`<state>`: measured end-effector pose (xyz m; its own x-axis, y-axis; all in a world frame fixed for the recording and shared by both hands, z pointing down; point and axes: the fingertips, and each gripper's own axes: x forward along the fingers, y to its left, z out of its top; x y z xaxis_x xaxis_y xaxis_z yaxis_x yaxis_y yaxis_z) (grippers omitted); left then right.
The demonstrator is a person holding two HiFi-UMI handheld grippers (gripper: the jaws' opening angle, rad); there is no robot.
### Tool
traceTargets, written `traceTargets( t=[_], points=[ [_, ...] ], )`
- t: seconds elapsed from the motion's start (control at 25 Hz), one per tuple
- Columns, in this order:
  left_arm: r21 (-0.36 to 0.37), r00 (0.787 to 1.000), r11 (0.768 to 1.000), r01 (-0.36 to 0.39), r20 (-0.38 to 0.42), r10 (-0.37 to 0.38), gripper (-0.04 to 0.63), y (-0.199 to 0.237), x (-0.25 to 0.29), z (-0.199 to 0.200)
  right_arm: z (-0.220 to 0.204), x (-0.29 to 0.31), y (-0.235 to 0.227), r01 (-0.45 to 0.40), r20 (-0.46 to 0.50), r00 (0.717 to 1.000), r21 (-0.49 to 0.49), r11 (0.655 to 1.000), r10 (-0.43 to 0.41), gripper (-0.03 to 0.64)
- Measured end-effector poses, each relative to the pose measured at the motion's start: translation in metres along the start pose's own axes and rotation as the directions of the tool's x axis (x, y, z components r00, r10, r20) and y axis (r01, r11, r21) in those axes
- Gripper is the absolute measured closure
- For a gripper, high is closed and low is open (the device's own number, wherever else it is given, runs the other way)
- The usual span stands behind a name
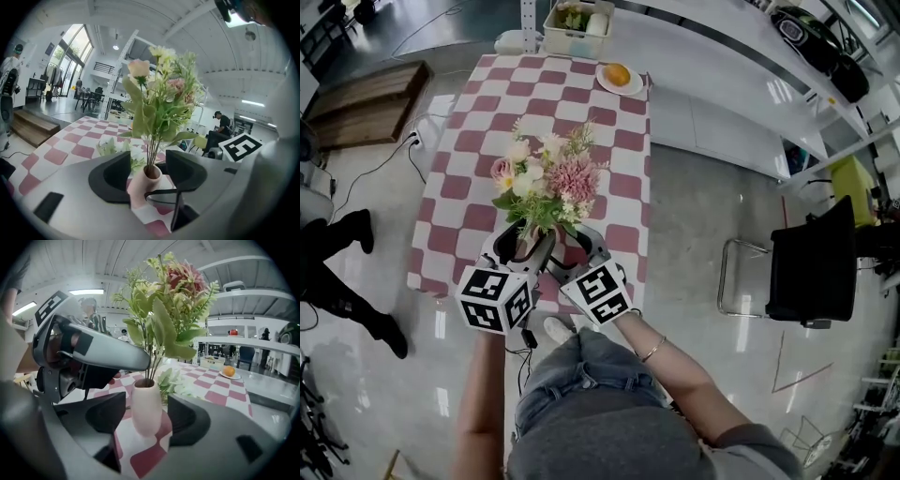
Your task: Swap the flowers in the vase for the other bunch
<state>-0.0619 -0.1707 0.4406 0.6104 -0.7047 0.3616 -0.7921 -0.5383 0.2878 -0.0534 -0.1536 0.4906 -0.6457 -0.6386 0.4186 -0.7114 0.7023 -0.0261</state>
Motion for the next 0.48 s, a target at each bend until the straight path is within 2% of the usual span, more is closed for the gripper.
traceTargets(
  t=[0.32,0.48],
  points=[
    [0.005,1.0,1.0,0.012,-0.013,-0.012,0.367,-0.002,0.019,0.013,0.003,0.013,-0.004,-0.019,-0.004,1.0,-0.021,1.0,0.018,0.35],
    [-0.008,1.0,1.0,0.014,-0.012,-0.014,0.421,-0.002,0.023,0.017,0.004,0.015,-0.004,-0.029,-0.002,1.0,-0.026,0.999,0.029,0.35]
  ],
)
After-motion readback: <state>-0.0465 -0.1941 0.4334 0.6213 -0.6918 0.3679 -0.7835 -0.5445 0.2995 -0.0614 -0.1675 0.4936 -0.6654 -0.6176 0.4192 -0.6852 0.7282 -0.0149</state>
